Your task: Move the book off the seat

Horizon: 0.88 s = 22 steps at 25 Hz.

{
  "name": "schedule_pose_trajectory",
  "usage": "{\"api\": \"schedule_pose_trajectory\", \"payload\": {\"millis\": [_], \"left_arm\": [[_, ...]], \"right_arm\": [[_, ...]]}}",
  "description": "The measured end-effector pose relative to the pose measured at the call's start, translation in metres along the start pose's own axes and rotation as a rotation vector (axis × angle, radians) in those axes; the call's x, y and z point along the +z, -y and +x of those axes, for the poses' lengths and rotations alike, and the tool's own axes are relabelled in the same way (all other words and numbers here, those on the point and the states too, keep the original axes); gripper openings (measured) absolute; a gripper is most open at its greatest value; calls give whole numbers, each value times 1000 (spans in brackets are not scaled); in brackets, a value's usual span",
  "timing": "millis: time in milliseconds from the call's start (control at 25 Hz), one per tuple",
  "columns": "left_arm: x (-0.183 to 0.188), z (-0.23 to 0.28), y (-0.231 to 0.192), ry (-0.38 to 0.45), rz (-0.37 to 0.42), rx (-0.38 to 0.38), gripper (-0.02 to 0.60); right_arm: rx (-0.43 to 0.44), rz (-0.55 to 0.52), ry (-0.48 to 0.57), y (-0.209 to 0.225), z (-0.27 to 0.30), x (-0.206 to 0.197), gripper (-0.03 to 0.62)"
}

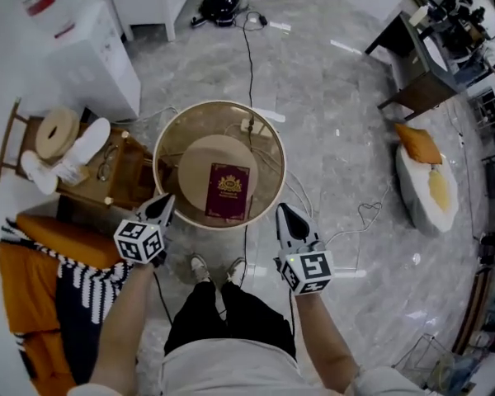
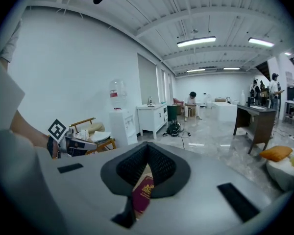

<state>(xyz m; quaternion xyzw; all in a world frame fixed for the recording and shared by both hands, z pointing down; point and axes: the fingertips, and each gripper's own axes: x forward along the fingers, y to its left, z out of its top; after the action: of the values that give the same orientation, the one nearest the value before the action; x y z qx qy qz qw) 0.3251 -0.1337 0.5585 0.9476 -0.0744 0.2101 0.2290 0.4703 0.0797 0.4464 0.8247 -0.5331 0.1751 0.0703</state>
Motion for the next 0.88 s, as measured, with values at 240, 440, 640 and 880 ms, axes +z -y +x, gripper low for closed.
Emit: {"api": "schedule_pose_trajectory", "payload": {"millis": [240, 440, 640, 880], "left_arm": [[78, -38, 40, 128, 159, -8, 17], [124, -76, 74, 212, 249, 8, 17], [153, -109, 93, 280, 293, 29, 17], [149, -146, 94, 306, 318, 77, 17]], "right_arm": [[43, -40, 86, -13, -16, 46, 21], [38, -35, 139, -6, -39, 75, 21], [31, -77, 171, 16, -57, 99, 23], [4, -96, 174, 35, -76, 102, 22]]}}
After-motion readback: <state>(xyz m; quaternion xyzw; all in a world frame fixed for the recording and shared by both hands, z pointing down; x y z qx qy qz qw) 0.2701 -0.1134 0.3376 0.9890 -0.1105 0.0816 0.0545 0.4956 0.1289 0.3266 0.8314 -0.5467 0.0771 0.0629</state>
